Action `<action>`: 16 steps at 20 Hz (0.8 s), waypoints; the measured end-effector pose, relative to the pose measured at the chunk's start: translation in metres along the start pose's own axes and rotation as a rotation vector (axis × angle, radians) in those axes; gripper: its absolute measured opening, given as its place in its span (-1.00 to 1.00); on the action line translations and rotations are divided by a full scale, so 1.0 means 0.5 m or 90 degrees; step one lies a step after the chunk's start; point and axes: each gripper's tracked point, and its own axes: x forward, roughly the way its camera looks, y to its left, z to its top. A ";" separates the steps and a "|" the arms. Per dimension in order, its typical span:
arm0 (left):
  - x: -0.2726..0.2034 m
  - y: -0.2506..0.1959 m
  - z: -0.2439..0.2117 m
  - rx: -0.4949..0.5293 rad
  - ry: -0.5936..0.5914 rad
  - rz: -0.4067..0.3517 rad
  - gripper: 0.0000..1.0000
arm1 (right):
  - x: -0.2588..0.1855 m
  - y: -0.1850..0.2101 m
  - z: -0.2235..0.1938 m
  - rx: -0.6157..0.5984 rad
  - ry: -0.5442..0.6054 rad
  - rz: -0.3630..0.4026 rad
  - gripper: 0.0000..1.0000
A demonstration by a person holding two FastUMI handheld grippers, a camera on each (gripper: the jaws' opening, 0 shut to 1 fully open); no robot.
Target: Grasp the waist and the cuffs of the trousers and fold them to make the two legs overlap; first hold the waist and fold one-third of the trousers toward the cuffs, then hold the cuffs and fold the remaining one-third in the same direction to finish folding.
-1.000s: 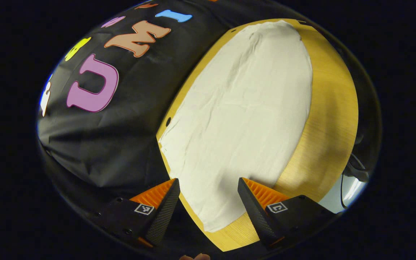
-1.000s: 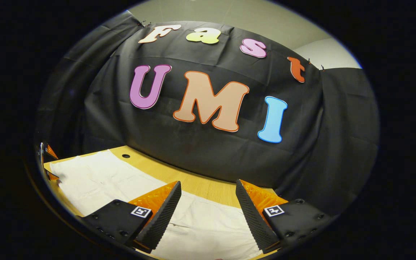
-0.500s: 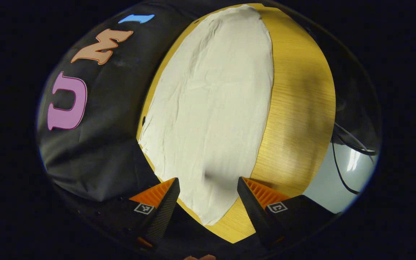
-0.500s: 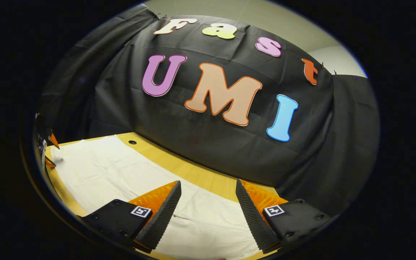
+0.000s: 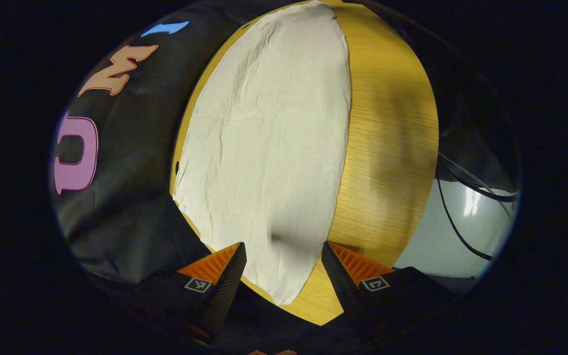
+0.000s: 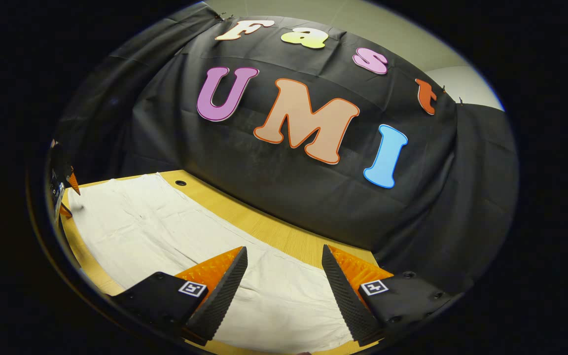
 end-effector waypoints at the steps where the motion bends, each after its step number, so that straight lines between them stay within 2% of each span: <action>1: 0.007 0.009 0.003 0.013 0.003 0.010 0.87 | 0.001 0.002 -0.007 0.003 0.003 -0.001 0.95; 4: 0.033 0.024 0.010 0.038 0.011 0.033 0.84 | 0.003 0.001 -0.020 0.011 0.011 -0.004 0.95; 5: 0.039 0.032 0.014 0.046 0.011 0.046 0.59 | 0.004 0.000 -0.026 0.010 0.013 -0.005 0.95; 8: 0.059 0.032 0.014 0.051 0.024 0.042 0.30 | 0.000 -0.018 -0.033 0.004 0.018 -0.015 0.95; 9: 0.061 0.028 0.014 0.046 0.026 0.038 0.05 | -0.003 -0.026 -0.042 0.005 0.020 -0.021 0.94; 14: 0.060 0.002 0.011 0.037 0.048 0.001 -0.58 | -0.013 -0.060 -0.085 0.005 0.043 -0.039 0.94; 15: 0.060 -0.001 0.011 0.032 0.051 -0.004 -0.79 | -0.014 -0.067 -0.099 -0.004 0.050 -0.042 0.94; 16: 0.060 -0.004 0.012 0.026 0.052 -0.004 -0.82 | -0.016 -0.068 -0.117 -0.012 0.062 -0.034 0.95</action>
